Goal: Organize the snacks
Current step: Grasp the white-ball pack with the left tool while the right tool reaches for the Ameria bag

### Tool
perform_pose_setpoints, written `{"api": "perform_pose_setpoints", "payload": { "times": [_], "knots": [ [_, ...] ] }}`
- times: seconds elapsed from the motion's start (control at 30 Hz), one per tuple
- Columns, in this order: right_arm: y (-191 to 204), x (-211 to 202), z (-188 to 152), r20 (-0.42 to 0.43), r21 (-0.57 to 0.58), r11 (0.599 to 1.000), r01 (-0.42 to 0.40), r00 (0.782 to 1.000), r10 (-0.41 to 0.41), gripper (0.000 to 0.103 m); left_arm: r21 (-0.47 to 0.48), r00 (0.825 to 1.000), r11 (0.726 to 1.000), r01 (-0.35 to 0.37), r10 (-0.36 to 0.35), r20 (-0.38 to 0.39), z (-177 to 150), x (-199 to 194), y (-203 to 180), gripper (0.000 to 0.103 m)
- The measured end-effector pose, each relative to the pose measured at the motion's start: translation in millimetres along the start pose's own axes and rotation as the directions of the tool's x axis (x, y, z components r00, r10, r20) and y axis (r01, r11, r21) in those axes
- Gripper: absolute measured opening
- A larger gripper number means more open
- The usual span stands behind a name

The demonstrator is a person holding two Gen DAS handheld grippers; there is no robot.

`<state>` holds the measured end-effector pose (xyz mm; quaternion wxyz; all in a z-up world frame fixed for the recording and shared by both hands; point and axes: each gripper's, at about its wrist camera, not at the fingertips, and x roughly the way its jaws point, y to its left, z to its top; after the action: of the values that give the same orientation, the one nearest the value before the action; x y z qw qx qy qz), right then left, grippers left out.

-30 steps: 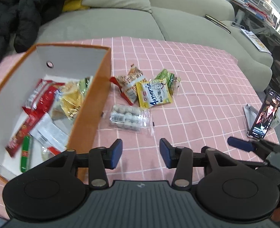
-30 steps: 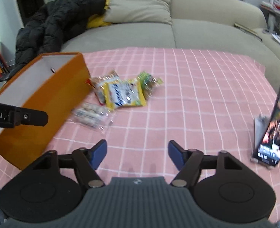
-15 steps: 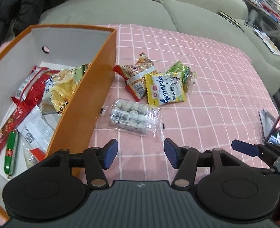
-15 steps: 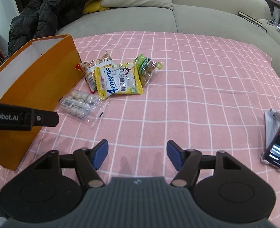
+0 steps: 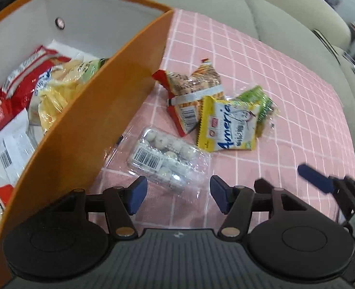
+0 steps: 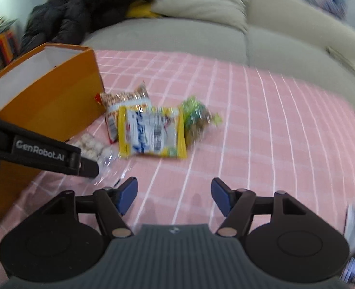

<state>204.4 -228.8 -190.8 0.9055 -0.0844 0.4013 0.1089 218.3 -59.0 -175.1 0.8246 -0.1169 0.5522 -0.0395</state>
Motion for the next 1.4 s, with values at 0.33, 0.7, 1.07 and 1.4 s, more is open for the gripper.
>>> {"api": "perform_pose_setpoints", "payload": {
  "times": [0.33,0.7,1.07,1.4],
  "knots": [
    [-3.1,35.1,37.0,0.076,-0.223,0.975,-0.013,0.997,0.031,0.059,-0.038,1.000,0.999,0.001,-0.002,-0.021,24.8,12.5,0.6,0.070],
    [6.1,69.2,44.7,0.033,-0.335,0.934,-0.122,0.989,0.141,0.058,0.047,0.998,0.999,-0.012,0.014,-0.057,35.5,14.4,-8.5,0.069],
    [-1.5,45.7,-4.5,-0.089,-0.108,0.982,-0.154,0.985,0.145,0.000,0.146,0.997,0.987,-0.068,0.073,-0.028,32.6,24.1,-28.6,0.071],
    [1.2,16.8,-35.3,-0.082,-0.030,0.995,-0.091,0.993,0.088,0.002,0.368,0.969,0.899,-0.236,0.246,0.021,11.8,37.0,-66.8,0.074]
  ]
}}
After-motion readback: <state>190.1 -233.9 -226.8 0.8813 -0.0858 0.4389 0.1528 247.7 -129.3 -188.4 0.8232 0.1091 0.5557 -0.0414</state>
